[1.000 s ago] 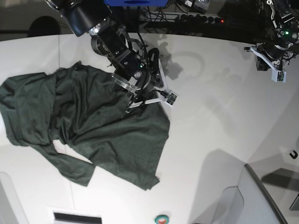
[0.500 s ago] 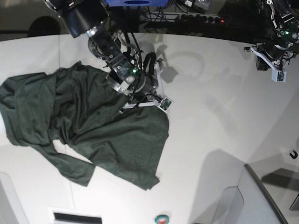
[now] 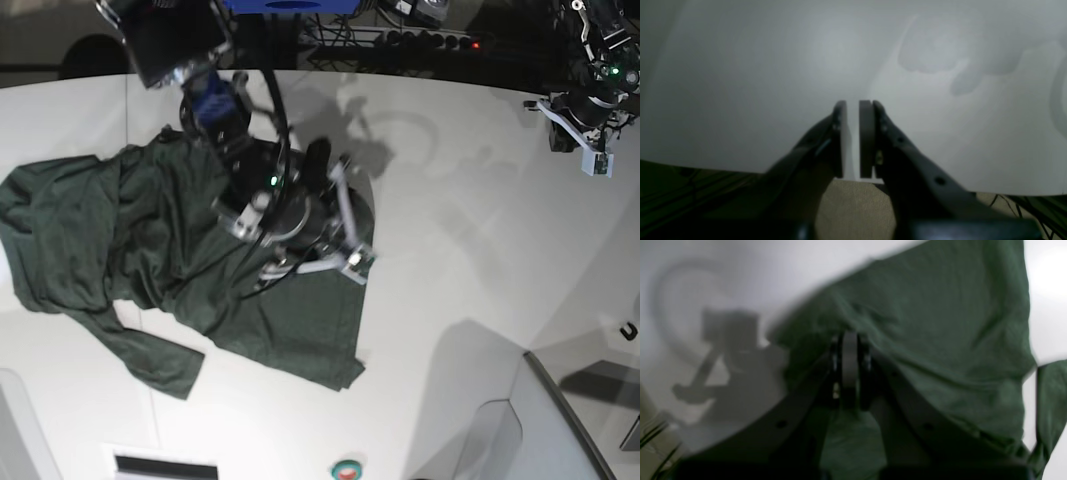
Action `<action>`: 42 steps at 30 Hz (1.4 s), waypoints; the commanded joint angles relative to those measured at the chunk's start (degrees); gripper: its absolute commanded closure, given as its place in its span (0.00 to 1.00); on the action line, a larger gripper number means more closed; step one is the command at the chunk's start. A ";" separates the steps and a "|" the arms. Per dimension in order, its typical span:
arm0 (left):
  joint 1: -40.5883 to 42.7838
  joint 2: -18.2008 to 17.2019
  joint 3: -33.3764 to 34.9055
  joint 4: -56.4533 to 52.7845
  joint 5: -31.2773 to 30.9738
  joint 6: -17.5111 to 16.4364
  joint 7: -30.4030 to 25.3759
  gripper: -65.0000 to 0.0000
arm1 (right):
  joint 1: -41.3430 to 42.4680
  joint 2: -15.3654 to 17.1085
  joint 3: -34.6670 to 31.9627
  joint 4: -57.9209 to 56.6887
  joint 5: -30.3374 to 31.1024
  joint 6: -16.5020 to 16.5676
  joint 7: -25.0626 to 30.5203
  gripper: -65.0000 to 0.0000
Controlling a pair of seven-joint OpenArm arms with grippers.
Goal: Layout the t-shirt on the table in an organized manner, then fold the t-shirt properly
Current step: 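Lower the right gripper onto the shirt's middle and pinch the fabric, then drag the pinched fabric with the right gripper toward the left arm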
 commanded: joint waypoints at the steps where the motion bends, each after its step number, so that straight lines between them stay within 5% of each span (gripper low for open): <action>1: 0.04 -0.80 -0.36 0.81 -0.62 0.16 -0.97 0.89 | 2.15 -0.25 1.40 -2.29 0.09 0.01 0.01 0.97; 6: 0.04 -0.71 -0.36 0.81 -0.62 0.16 -0.97 0.89 | 7.07 -0.34 5.45 -11.88 0.09 0.01 -0.51 0.76; 14: -0.04 -0.71 -0.36 0.81 -0.62 0.16 -0.97 0.89 | -6.12 4.68 1.05 11.42 -0.18 0.10 -2.80 0.53; 19: -0.22 -0.80 -0.36 0.81 -0.62 0.16 -0.97 0.89 | -9.20 5.12 -3.17 11.16 -0.18 -0.07 -2.45 0.53; 25: -0.13 -0.71 -0.36 0.81 -0.62 0.16 -0.97 0.89 | -6.56 2.21 -2.20 4.83 -0.09 -3.06 -1.04 0.53; 37: 0.04 -0.71 -0.36 0.81 -0.62 0.16 -0.97 0.89 | -3.31 -0.34 -2.02 -5.63 0.00 -3.06 3.62 0.54; 42: 0.04 -0.62 -0.36 0.81 -0.62 0.16 -0.97 0.89 | -1.81 -0.34 -1.94 -7.30 0.00 -3.15 3.62 0.64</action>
